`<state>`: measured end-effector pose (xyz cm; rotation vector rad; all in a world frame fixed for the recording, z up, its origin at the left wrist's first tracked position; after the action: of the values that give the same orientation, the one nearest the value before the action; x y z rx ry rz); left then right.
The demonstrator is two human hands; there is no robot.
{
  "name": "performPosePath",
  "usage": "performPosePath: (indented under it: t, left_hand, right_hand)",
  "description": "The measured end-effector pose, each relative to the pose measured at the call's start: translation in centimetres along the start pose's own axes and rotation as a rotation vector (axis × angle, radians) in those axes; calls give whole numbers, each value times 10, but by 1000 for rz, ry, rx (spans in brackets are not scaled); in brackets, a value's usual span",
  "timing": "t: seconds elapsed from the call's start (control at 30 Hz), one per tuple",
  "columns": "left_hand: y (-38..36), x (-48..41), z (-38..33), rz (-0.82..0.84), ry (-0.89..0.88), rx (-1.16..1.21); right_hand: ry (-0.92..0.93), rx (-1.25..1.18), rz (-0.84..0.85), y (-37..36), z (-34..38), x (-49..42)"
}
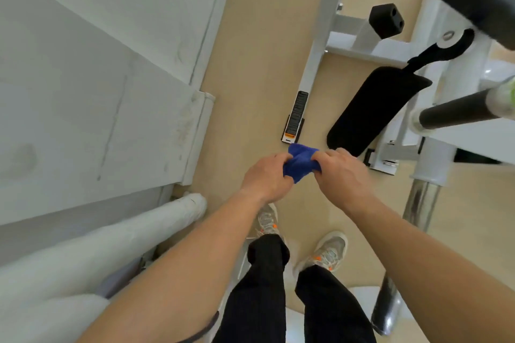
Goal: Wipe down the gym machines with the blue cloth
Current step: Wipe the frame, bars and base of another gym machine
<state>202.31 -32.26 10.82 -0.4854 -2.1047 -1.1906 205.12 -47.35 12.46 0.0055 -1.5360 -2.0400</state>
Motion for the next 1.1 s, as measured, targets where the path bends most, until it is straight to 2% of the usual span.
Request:
performPosePath:
  t: [0.27,0.5,0.63,0.73,0.8,0.87,0.93,1.03,1.1]
  left_hand:
    - [-15,-99,65,-135,-57,62]
    - [-30,-191,133,-191,-5,54]
    - [-44,-248,154,-218,-23,48]
    - [-61,-287,159,-196,-76,64]
    - [-72,-314,155,-131,-108,161]
    - [-81,-343,150,-59,-106,321]
    - [-86,-372,145,-50,-101,359]
    - [-80,-405,137,-131,-140,142]
    - [-76,-417,130,-146,-170,40]
  right_hand:
    - [31,-45,26,-64,-2,-107]
    - [36,-58,57,-140,-33,-175]
    - [57,-148,191,-197,-54,-216]
    - [-5,-276,250,-230,-80,-242]
    - [-111,-408,192,-243,-108,-260]
    - [-239,-540,64,-253,-137,-277]
    - [-351,-582,-91,-262,-160,-287]
    - [-398,-432,-217,-267,-176,-293]
    - [-219,-199,-210,-264,-172,-301]
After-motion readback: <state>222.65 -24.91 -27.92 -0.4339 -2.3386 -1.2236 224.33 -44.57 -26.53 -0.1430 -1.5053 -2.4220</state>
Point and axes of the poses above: each hand's wrist, its own x-axis away from the middle knuckle, its own y-axis out of the back of the hand, z = x × y, the point moved 7 cm from there along -x, towards the middle knuckle, and after that the axes turned 3 degrees about y, right-handed, at the moved point
